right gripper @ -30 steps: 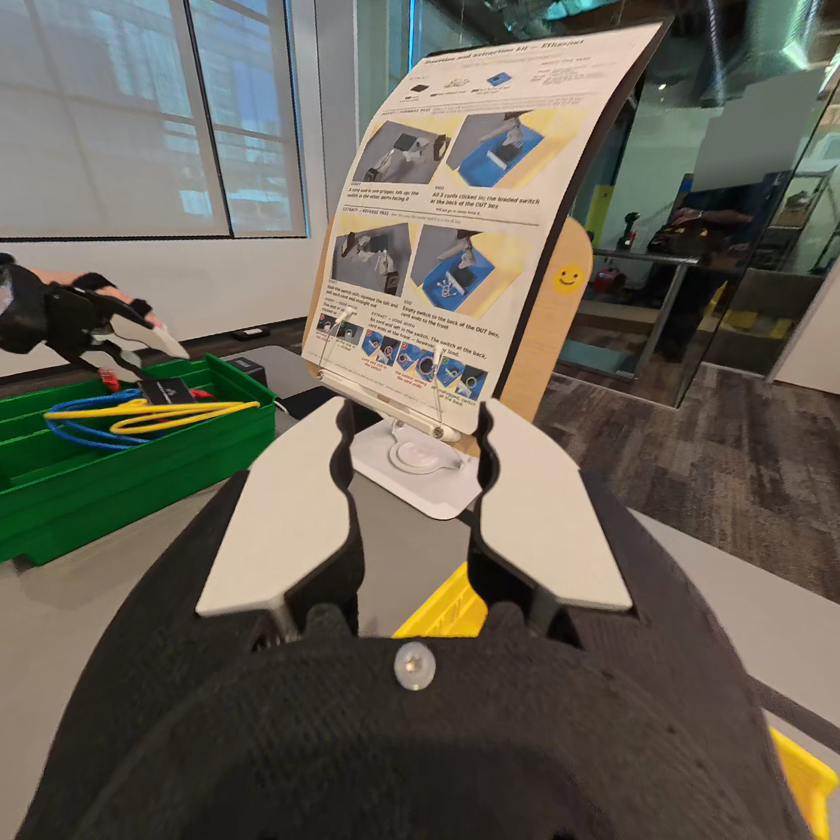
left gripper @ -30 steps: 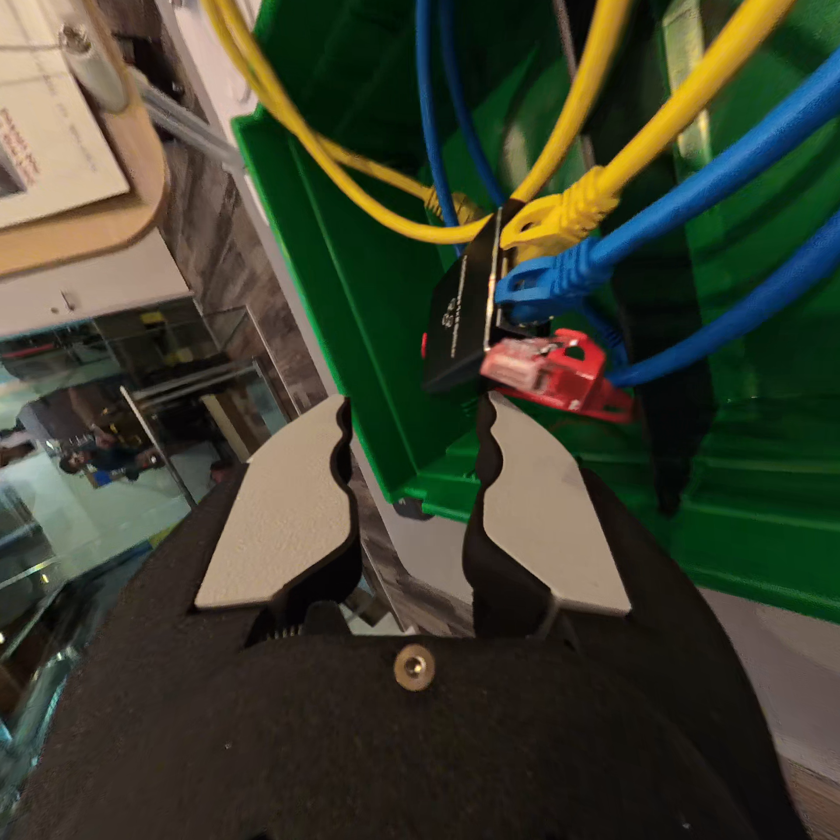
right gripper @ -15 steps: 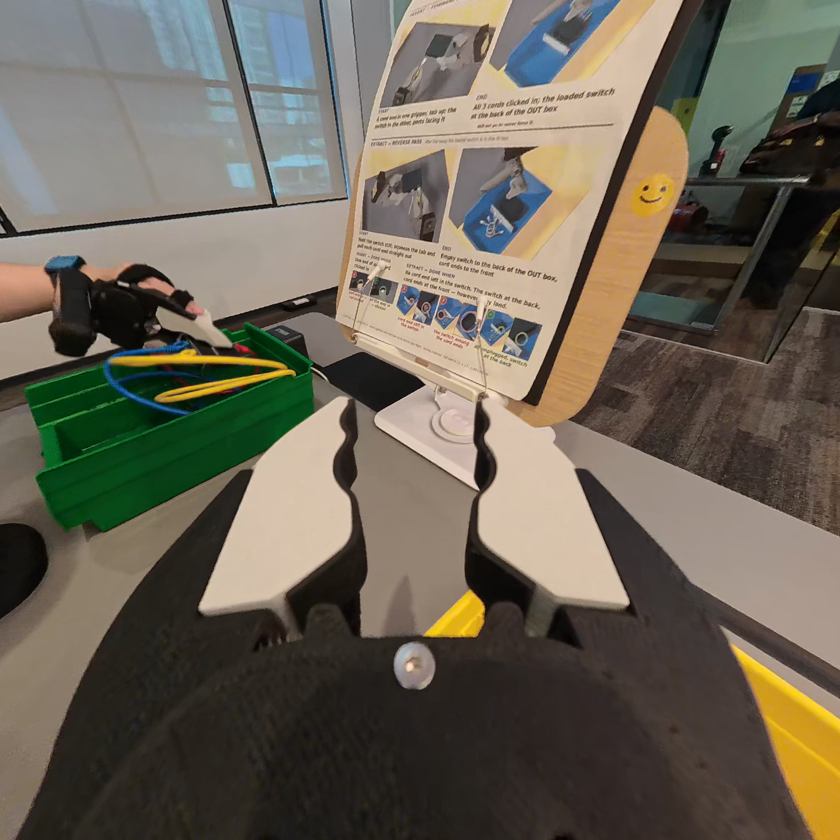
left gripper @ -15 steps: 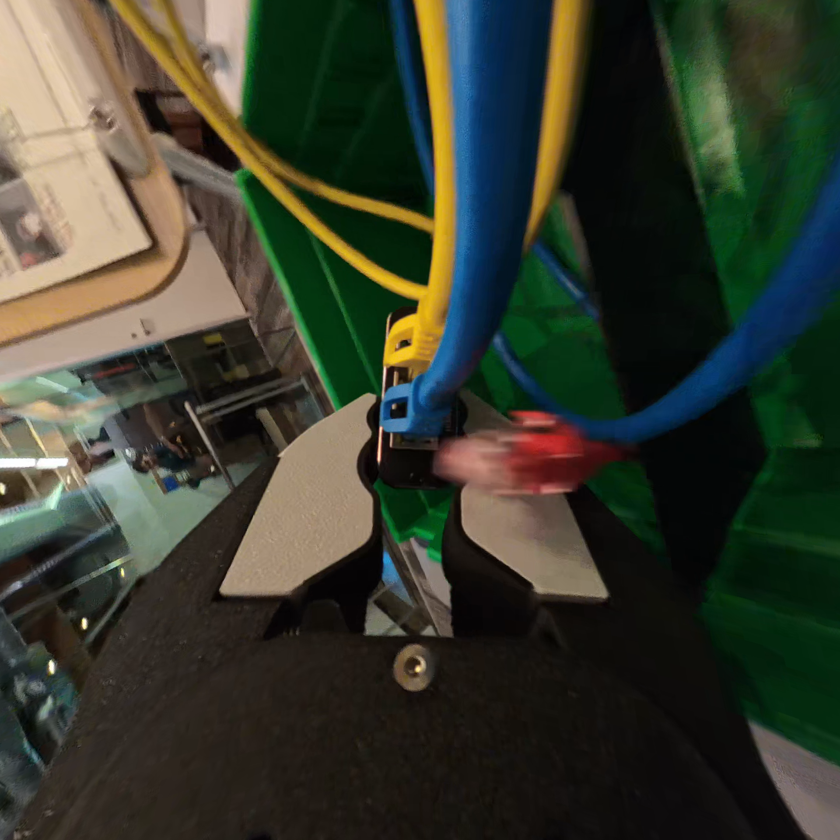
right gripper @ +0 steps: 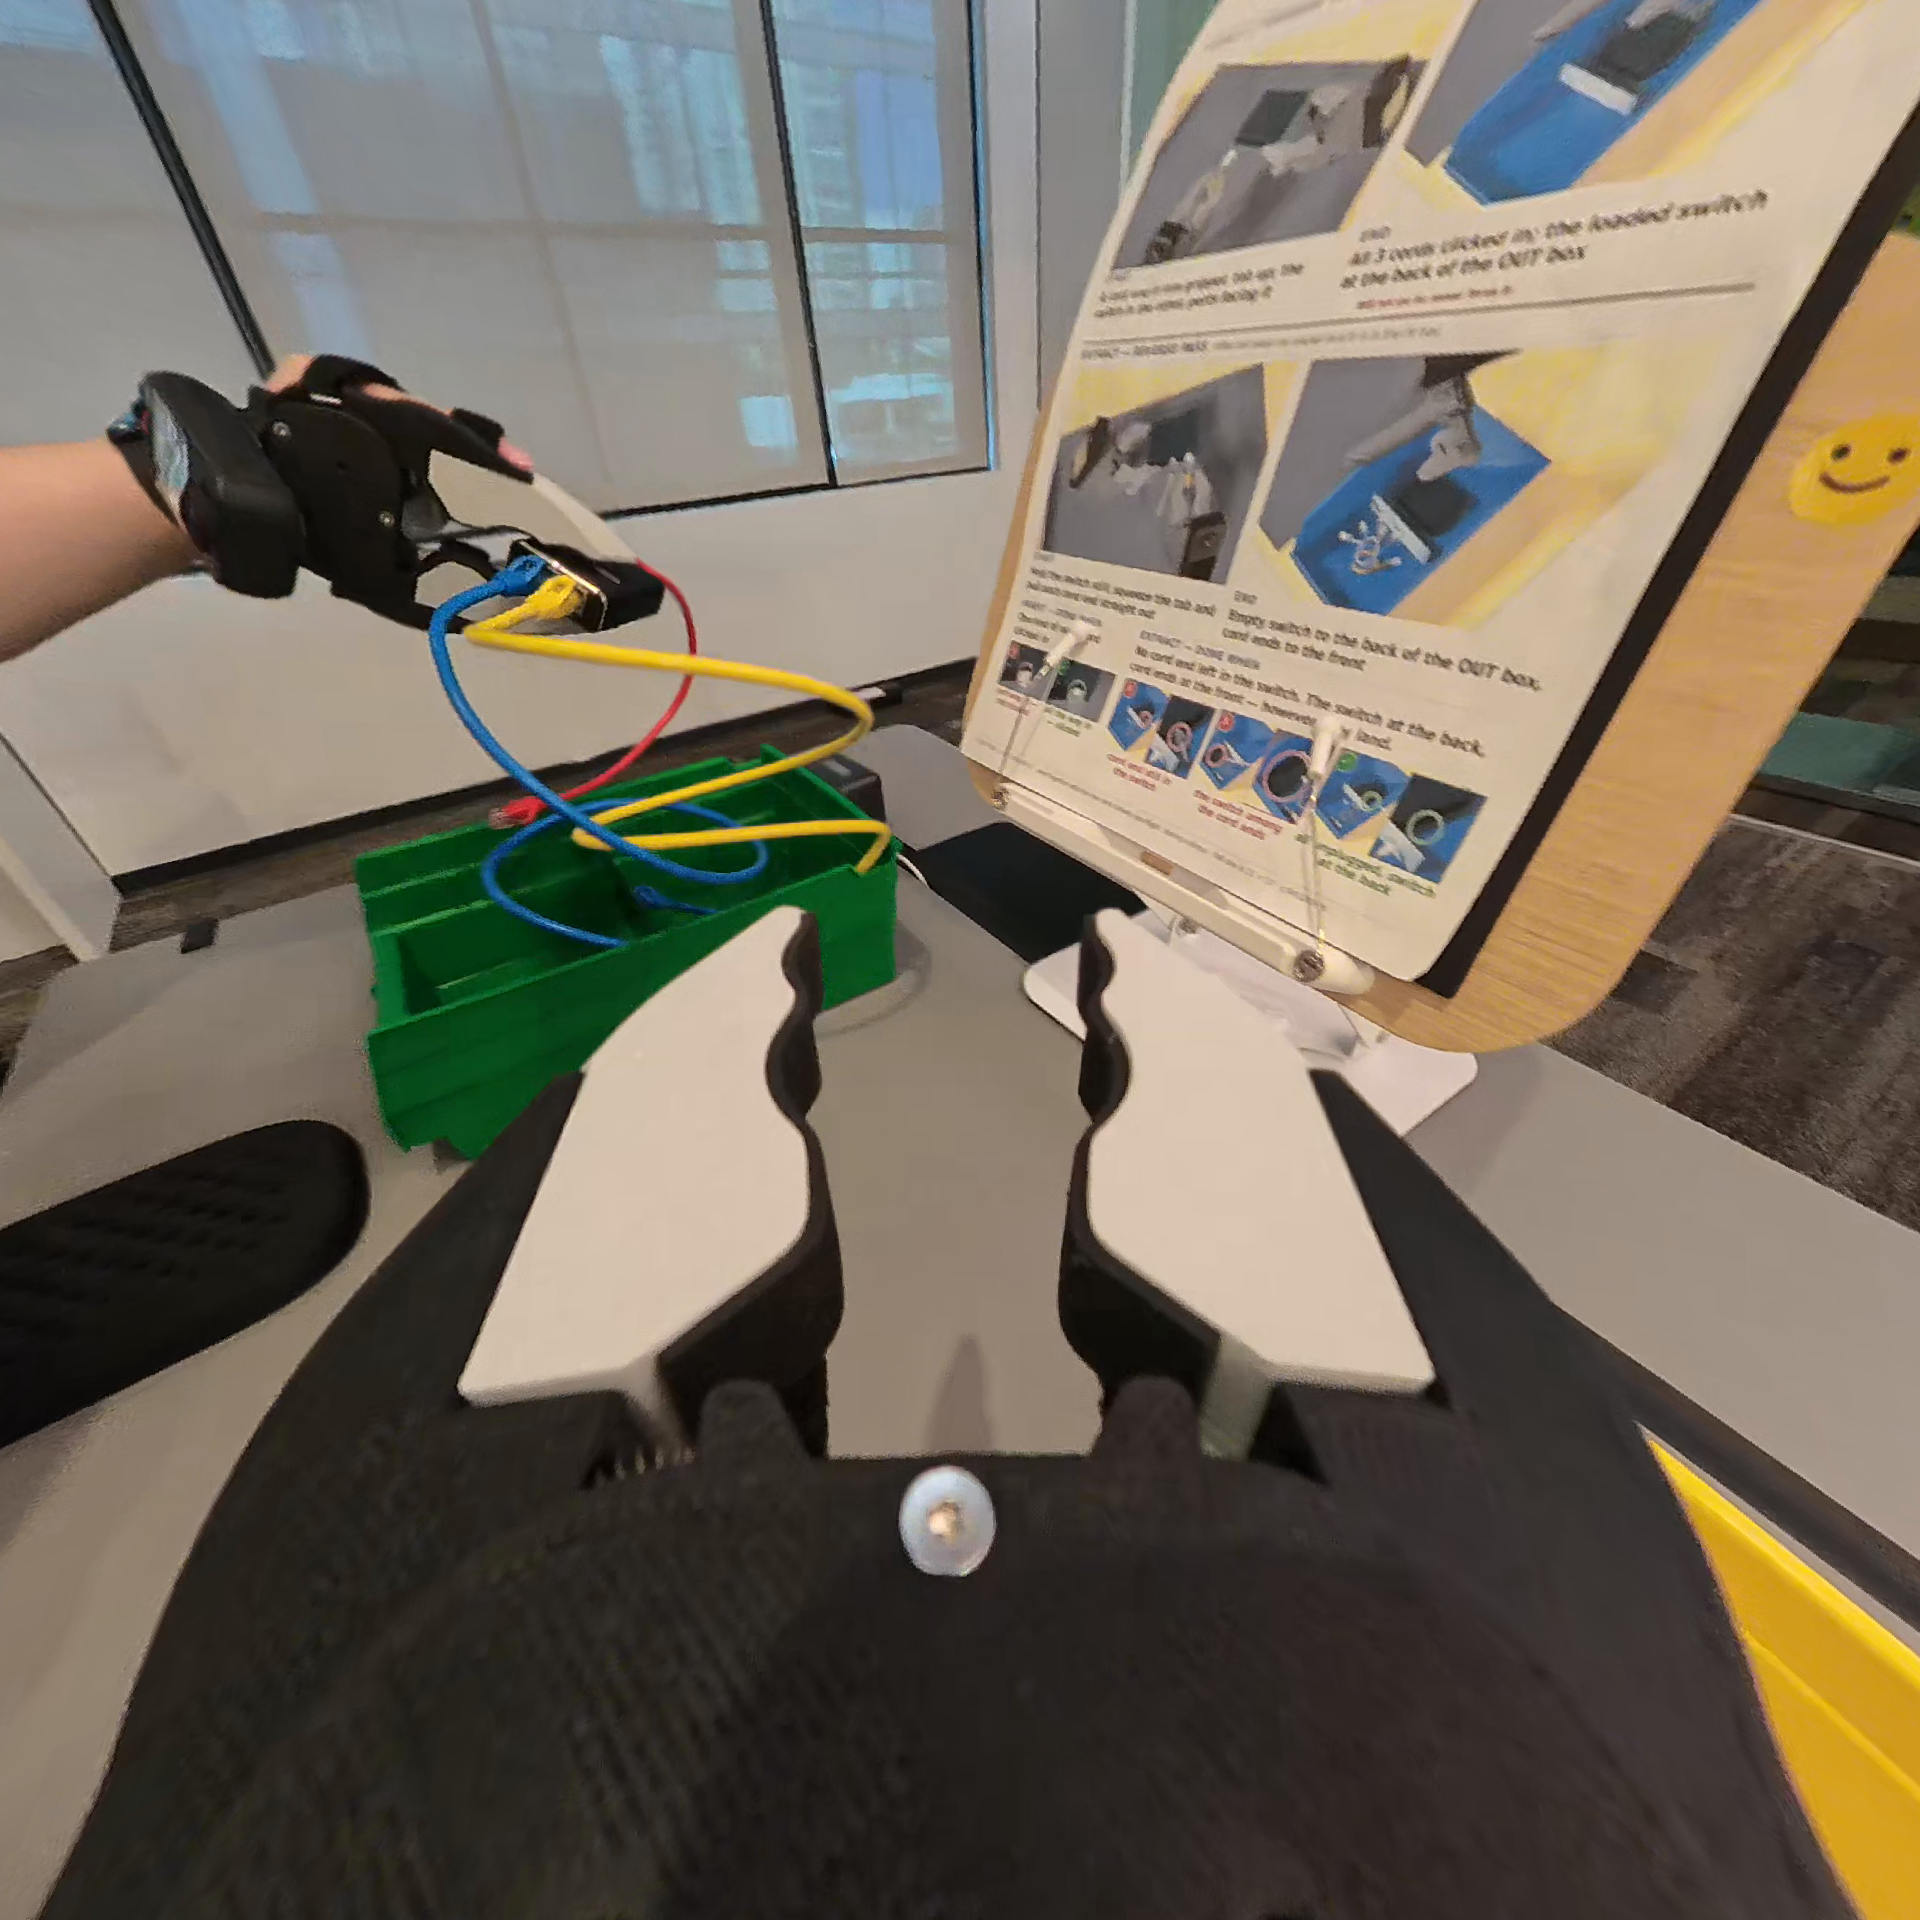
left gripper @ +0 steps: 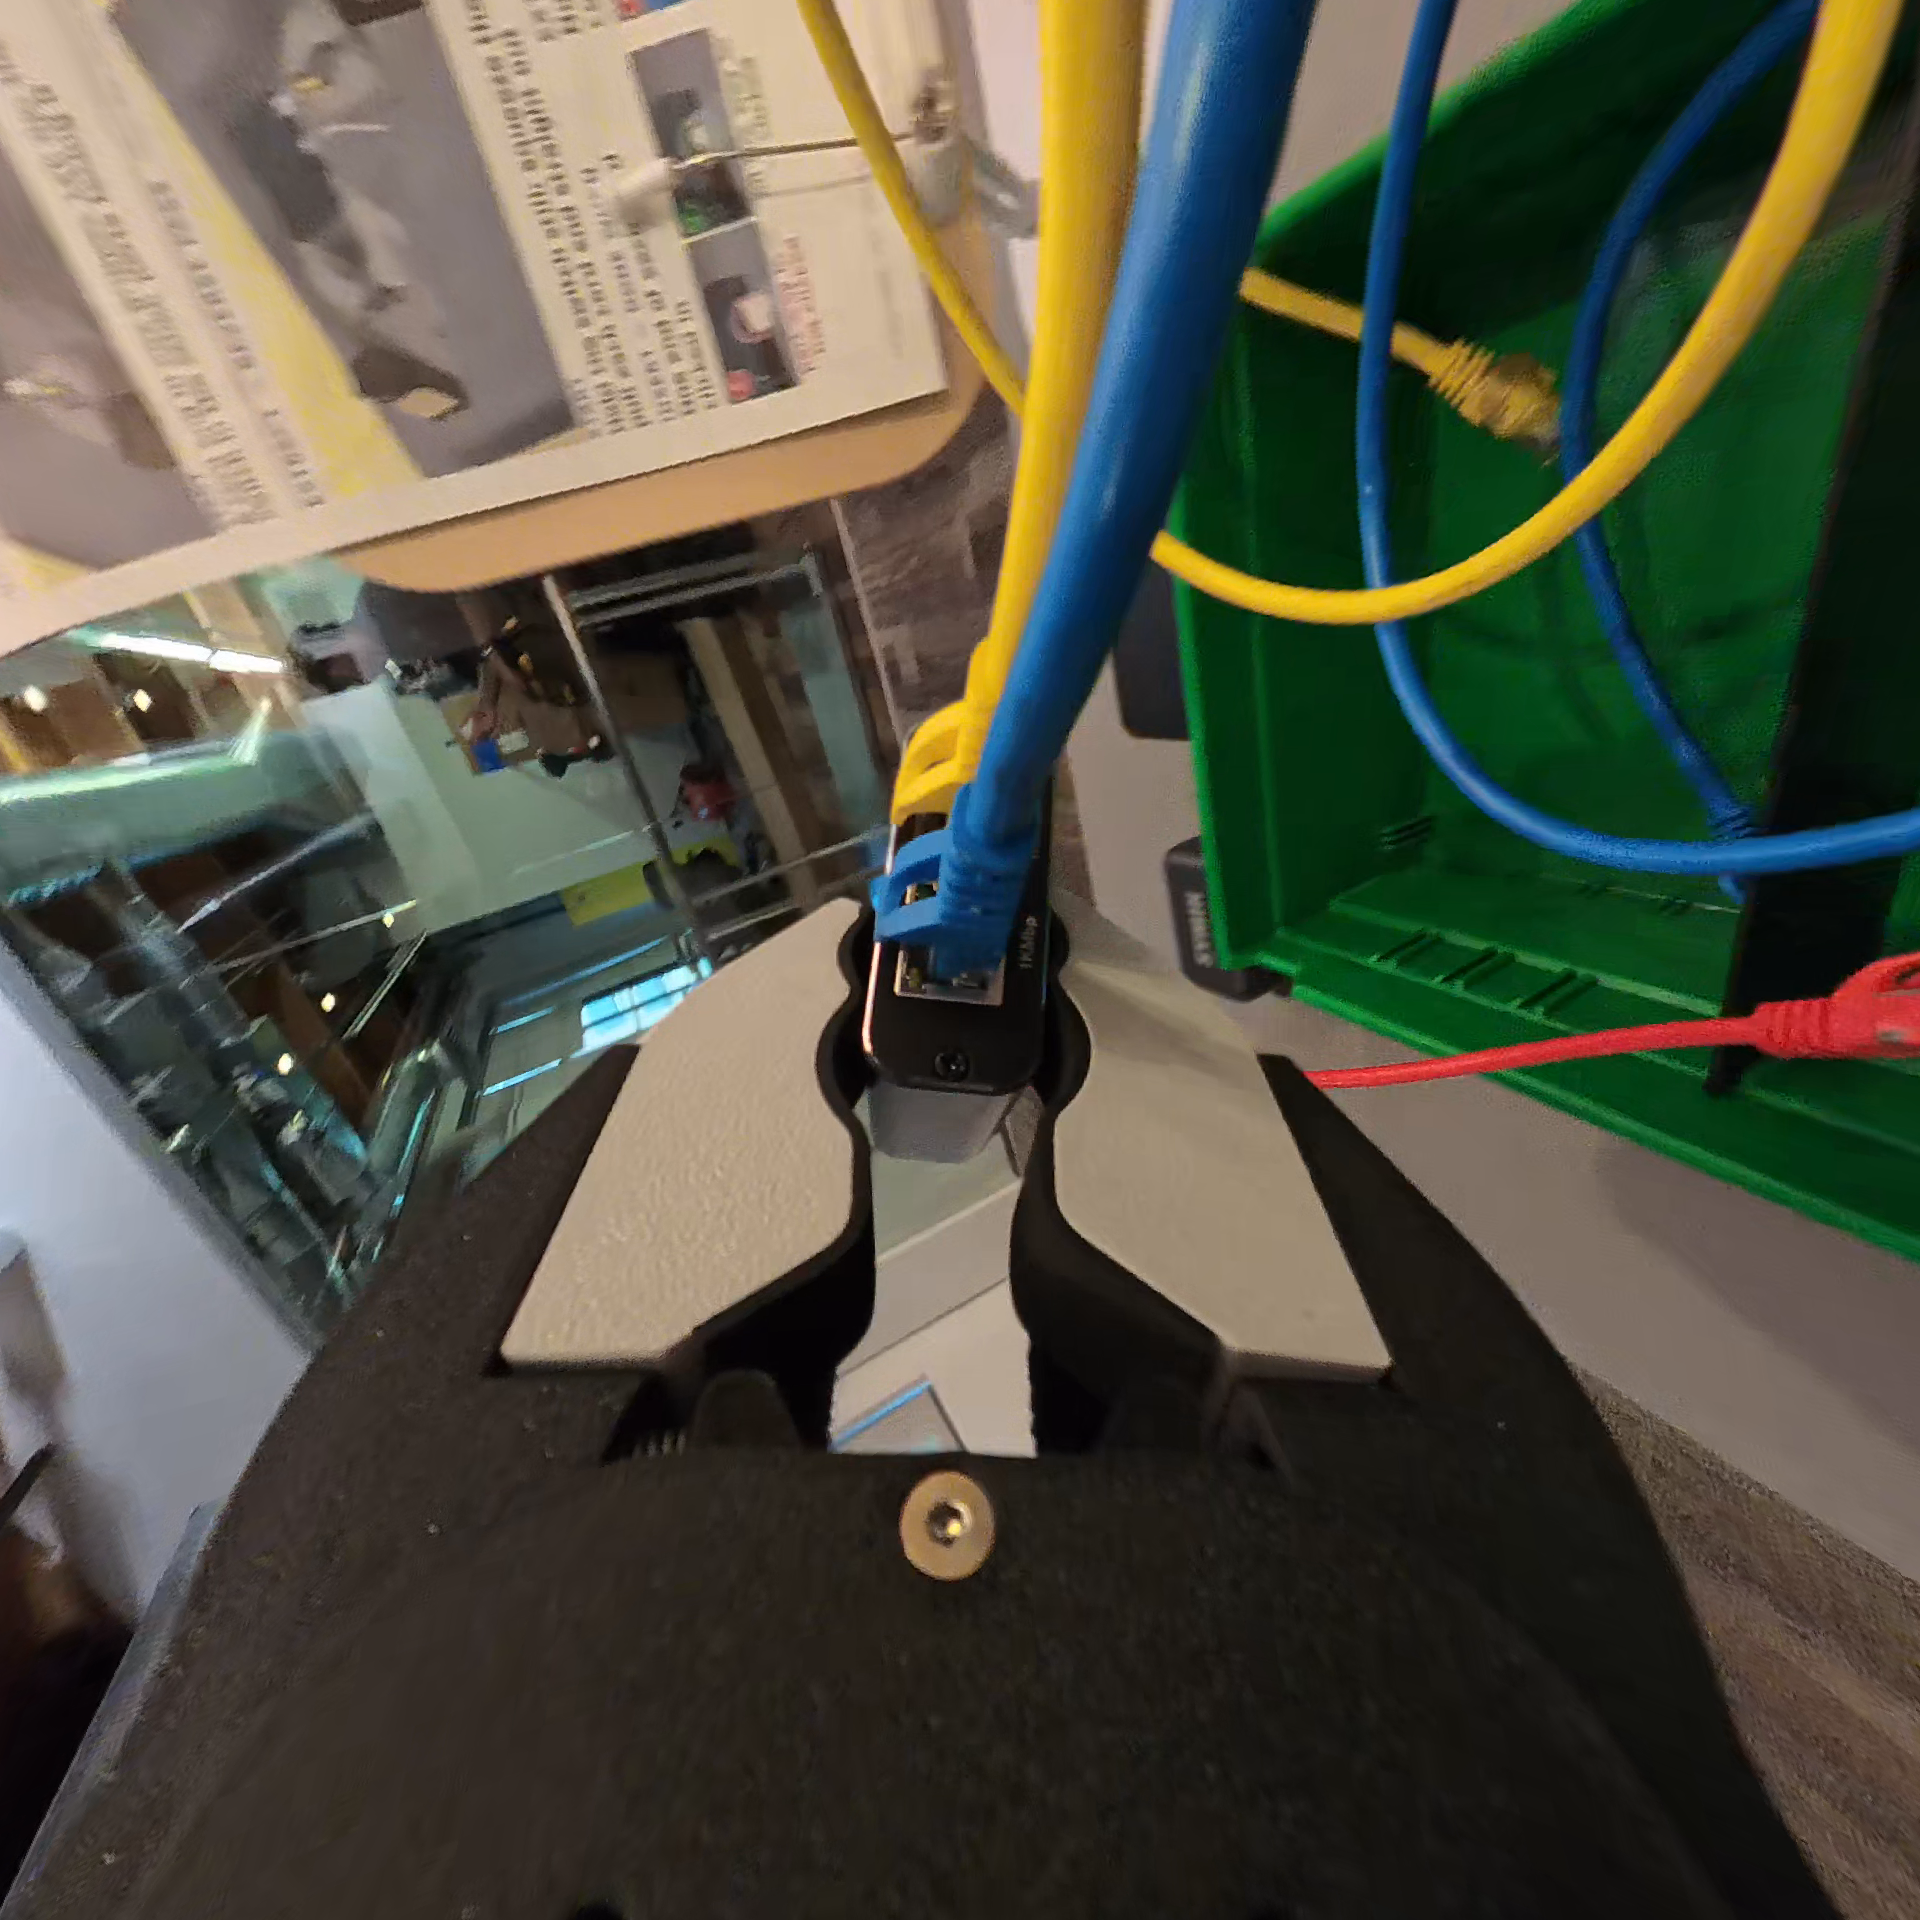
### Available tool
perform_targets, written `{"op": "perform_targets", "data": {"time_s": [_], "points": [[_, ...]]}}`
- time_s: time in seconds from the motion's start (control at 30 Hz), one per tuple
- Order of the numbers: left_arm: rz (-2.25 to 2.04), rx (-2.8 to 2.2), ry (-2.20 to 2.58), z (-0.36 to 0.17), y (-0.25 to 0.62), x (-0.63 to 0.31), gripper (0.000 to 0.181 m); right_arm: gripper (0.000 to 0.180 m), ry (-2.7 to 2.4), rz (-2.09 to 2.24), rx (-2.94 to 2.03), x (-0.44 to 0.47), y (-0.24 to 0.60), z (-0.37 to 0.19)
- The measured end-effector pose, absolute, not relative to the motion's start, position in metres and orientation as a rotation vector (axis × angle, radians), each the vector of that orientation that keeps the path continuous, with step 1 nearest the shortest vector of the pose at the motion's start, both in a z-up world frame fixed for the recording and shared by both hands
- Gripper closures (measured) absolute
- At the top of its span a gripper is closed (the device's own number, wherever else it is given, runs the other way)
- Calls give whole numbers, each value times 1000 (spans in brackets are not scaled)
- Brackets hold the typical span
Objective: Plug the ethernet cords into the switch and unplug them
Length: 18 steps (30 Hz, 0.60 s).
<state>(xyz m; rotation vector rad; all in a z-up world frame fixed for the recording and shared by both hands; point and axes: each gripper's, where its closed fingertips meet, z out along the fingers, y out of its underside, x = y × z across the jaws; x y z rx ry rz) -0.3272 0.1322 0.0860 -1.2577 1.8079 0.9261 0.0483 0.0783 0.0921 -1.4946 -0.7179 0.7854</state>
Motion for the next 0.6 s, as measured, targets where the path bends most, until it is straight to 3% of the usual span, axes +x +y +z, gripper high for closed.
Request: {"op": "perform_targets", "data": {"time_s": [0.43, 0.6], "points": [[1152, -1200, 1577, 233, 81, -264, 154, 133, -718, 870, -1349, 67, 32, 141], [1064, -1195, 1456, 266, 74, -222, 154, 133, -756, 710, -1442, 91, 31, 130]]}}
